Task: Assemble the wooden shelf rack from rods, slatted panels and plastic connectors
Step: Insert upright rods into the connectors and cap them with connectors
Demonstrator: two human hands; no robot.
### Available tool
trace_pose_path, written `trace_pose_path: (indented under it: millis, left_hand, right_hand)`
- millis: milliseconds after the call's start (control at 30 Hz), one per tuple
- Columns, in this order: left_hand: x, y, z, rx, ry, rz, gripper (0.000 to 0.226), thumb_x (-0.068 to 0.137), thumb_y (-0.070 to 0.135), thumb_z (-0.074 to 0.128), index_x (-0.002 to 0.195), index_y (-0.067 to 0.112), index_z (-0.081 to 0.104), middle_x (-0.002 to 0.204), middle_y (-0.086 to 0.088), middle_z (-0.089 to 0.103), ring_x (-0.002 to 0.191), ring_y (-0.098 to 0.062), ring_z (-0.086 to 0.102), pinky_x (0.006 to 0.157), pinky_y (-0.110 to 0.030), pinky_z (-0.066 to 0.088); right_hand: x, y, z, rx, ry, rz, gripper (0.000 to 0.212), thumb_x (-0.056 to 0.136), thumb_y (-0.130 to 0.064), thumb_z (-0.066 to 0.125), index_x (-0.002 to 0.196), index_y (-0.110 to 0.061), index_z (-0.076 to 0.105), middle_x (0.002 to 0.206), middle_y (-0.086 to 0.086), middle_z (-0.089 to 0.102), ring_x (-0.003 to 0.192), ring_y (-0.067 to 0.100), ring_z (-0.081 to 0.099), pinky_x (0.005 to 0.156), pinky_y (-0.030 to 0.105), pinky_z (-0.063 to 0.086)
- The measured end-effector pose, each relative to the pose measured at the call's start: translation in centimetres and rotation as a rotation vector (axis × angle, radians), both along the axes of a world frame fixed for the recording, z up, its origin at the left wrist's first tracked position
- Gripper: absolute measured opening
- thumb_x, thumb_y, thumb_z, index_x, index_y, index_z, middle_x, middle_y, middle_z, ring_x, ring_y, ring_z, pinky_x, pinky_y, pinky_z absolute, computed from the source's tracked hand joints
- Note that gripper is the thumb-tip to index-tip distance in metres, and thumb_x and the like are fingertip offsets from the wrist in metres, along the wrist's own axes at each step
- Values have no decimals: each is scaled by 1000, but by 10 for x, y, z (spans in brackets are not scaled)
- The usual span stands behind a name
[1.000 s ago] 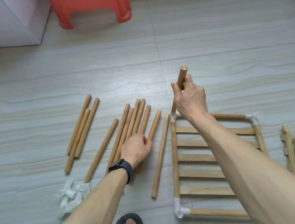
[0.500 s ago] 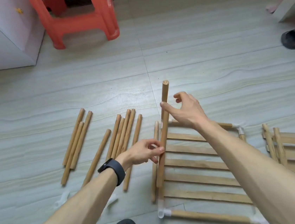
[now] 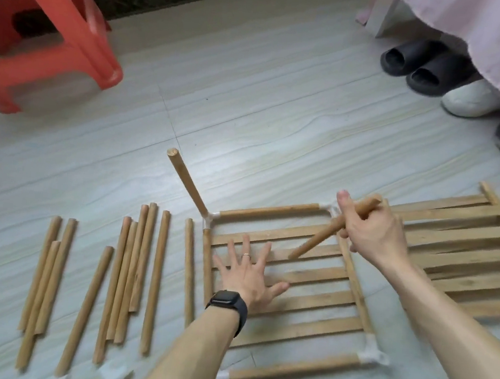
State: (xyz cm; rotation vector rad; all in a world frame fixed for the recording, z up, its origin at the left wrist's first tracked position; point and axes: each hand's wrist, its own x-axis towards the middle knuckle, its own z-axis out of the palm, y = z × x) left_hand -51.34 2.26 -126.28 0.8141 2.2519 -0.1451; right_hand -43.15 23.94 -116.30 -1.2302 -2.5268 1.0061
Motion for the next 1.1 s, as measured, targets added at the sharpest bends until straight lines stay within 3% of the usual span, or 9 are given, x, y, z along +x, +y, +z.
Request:
trace_pose_path:
  millis: [100, 167, 400, 567, 667, 767, 900, 1100]
  left_hand:
    - [11, -13, -30, -36, 23, -27, 109, 71, 99, 21, 143, 46, -40, 150, -8, -52, 140, -49, -38, 105, -80, -15]
    - [15, -22, -43, -21, 42, -51, 108, 66, 102, 12, 137, 46, -47, 145, -7, -57, 136, -48, -44, 103, -79, -21]
    - [21, -45, -49, -54, 28, -126, 108, 61, 104, 11, 132, 50, -50, 141, -2, -61, 134, -44, -48, 104, -77, -22]
    - [21, -42, -44, -99, 8, -125, 108, 63, 104, 15, 131, 50, -50, 139, -2, -62, 134, -44, -48, 105, -78, -20]
    - [21, -41, -44, -110, -3, -122, 109, 63, 104, 15, 131, 50, -51, 139, -1, -62, 134, -43, -48, 105, -78, -18]
    - [21, -41, -42, -120, -18, -124, 109, 62, 104, 15, 130, 50, -52, 139, -2, -62, 134, -43, -48, 105, -78, -18]
    - [21, -41, -41, -125, -9, -119, 108, 61, 104, 13, 127, 50, -54, 138, -1, -64, 136, -42, -47, 104, -78, -20]
    - [21, -40, -44, -119, -12, -116, 110, 60, 105, 13, 126, 49, -55, 135, -2, -66, 134, -43, -49, 103, -78, -20]
  right_hand:
    - [7, 24, 7, 112, 53, -24, 73, 93, -77, 36, 66, -17, 67, 59, -2, 70, 63, 15, 71, 84, 41, 55]
    - [9, 36, 8, 225, 83, -43, 67, 98, -66, 39, 66, -13, 65, 58, 3, 69, 68, 22, 71, 81, 41, 54]
    - [8, 55, 12, 317, 136, -141, 61, 94, -50, 42, 64, -1, 62, 57, 14, 66, 70, 31, 69, 81, 39, 52]
    - [14, 54, 12, 357, 42, -127, 51, 90, -42, 43, 61, -2, 56, 61, 14, 68, 74, 37, 66, 79, 39, 51]
    - [13, 49, 11, 376, 34, -89, 49, 88, -40, 42, 62, -1, 52, 59, 15, 61, 67, 40, 58, 69, 38, 41]
    - [1, 50, 15, 339, -6, -74, 48, 85, -43, 42, 57, -5, 51, 54, 8, 54, 56, 26, 48, 65, 33, 27]
    - [-19, 55, 19, 244, -46, -82, 46, 82, -43, 45, 59, -7, 61, 60, 9, 64, 64, 27, 58, 67, 35, 41]
    - [-40, 57, 16, 254, -76, -100, 41, 83, -39, 50, 53, -12, 50, 52, 3, 50, 53, 14, 47, 50, 27, 28]
